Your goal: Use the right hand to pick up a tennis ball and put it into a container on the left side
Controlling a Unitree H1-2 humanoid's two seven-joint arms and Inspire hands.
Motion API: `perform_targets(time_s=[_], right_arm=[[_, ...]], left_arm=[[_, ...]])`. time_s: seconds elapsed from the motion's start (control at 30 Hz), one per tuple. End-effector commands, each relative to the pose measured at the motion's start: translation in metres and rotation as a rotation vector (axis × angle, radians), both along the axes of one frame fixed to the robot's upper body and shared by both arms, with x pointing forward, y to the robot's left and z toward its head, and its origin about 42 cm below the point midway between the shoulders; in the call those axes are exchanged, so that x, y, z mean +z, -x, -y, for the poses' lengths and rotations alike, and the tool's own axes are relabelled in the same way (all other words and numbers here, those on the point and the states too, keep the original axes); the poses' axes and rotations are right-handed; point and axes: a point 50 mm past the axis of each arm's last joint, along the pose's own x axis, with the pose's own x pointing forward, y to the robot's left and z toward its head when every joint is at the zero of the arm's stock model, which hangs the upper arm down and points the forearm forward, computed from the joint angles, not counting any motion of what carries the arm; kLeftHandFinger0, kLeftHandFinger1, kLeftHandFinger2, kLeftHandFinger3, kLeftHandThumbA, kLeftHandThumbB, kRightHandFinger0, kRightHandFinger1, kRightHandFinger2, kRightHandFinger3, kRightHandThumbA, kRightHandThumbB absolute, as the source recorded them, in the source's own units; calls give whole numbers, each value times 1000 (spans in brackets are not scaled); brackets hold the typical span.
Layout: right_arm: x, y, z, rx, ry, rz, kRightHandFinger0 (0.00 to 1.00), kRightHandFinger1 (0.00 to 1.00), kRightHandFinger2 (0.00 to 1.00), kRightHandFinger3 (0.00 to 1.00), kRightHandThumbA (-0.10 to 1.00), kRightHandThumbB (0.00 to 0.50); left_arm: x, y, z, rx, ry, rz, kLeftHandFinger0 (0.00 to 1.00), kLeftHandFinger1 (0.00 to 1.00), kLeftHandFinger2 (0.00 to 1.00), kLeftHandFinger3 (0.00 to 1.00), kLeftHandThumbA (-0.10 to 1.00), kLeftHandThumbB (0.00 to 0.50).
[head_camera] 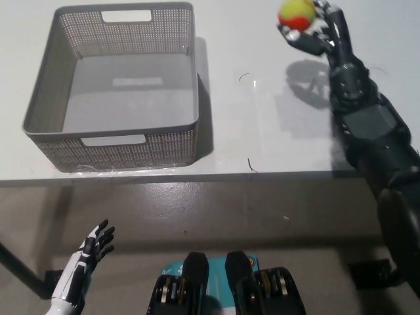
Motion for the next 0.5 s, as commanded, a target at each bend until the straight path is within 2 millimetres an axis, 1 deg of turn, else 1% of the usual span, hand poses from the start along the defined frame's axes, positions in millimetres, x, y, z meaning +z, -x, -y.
perform_targets(time_s=[0.0,0.03,0.07,0.1,0.13,0.2,0.23,0.27,0.3,0.33,0.37,0.43,0.47], right_arm=[[77,-4,-36,95,-33,202,0,186,557,560,-100,157],[83,-2,-44,119,-31,222,0,193,559,560,-100,145],[86,-1,-49,134,-33,231,0,238,595,575,-100,147],[89,-1,-53,144,-37,234,0,259,614,591,-100,146],[94,1,-62,160,-39,240,0,306,654,616,-100,134],[100,4,-75,187,-42,248,0,296,654,631,-100,129],[102,5,-80,199,-41,254,1,249,609,602,-100,152],[106,7,-88,214,-30,265,0,231,611,621,-100,137],[108,9,-94,222,-16,273,0,233,616,627,-100,142],[112,13,-110,246,-15,293,0,264,658,665,-100,154],[113,16,-120,265,-12,300,0,276,670,675,-100,161],[115,21,-135,306,2,320,0,276,666,670,-100,146],[116,23,-141,322,7,329,0,276,666,670,-100,147]], left_arm=[[7,-3,-6,-14,-25,43,1000,1000,1000,1000,1000,300],[7,-3,-6,-14,-27,42,1000,1000,1000,1000,1000,299],[7,-3,-6,-14,-27,41,1000,1000,1000,1000,1000,300],[7,-3,-6,-14,-26,40,1000,1000,1000,1000,1000,300],[7,-4,-6,-16,-29,37,1000,1000,1000,1000,1000,311],[7,-4,-6,-17,-33,36,1000,1000,1000,1000,1000,313],[7,-4,-6,-16,-31,35,1000,1000,1000,1000,1000,307],[7,-4,-6,-14,-25,32,1000,1000,1000,1000,1000,307],[7,-4,-6,-14,-17,27,1000,1000,1000,1000,1000,307],[8,-4,-6,-18,-18,32,1000,1000,1000,1000,1000,291],[8,-4,-5,-18,-24,36,1000,1000,1000,1000,1000,290],[8,-4,-4,-16,-28,36,1000,1000,1000,1000,1000,313],[9,-4,-4,-19,-26,35,1000,1000,1000,1000,1000,315]])
